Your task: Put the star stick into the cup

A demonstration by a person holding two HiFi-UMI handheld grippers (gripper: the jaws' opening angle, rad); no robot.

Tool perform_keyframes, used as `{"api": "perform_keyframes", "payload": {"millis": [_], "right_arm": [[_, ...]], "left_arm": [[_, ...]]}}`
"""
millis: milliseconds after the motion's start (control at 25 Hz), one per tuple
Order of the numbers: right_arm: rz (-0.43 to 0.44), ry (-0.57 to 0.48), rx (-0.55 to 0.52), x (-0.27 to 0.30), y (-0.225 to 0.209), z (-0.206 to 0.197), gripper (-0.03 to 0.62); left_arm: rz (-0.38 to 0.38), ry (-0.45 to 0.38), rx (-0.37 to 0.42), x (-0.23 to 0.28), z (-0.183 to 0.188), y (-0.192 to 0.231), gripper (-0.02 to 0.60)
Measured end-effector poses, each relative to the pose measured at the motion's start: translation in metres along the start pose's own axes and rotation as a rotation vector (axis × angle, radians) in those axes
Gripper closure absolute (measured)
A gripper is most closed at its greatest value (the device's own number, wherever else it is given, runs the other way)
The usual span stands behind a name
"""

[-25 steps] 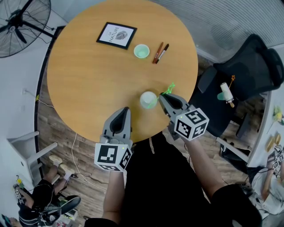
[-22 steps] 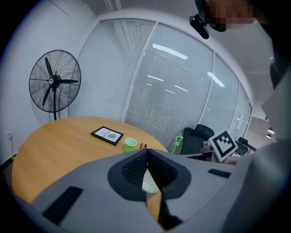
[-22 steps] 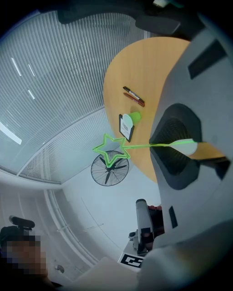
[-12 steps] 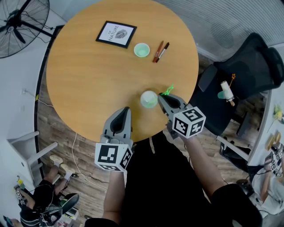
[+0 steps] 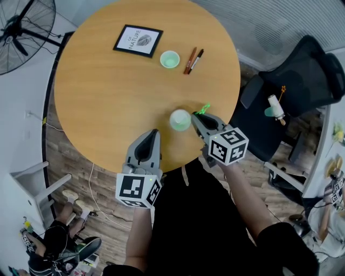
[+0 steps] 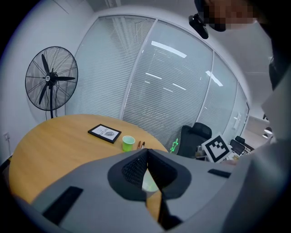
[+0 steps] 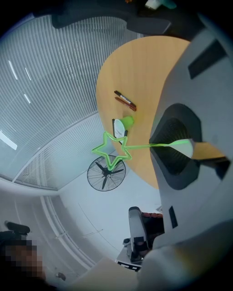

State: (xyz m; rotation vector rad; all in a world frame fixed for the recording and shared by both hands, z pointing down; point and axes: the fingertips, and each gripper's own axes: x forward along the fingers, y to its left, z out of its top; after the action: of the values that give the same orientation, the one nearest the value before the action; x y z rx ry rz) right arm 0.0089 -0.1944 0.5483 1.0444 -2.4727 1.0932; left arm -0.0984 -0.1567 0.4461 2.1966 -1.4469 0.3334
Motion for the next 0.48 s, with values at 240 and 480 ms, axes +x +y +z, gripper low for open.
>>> {"api": "perform_keyframes", "payload": {"millis": [240, 480], "right_arm": [[-0.007, 0.007, 0.012, 0.0009, -0.0042, -0.0042, 0.566], [-0.017, 0.004, 0.022, 0.0022, -0.0098, -0.004, 0.566]], "left_arm": [[-0.007, 0.003, 0.006, 0.002, 0.0003, -0.0013, 0.583], [-0.007, 0.007, 0.004, 0.0021, -0.0012, -0.0008, 0.583]]}}
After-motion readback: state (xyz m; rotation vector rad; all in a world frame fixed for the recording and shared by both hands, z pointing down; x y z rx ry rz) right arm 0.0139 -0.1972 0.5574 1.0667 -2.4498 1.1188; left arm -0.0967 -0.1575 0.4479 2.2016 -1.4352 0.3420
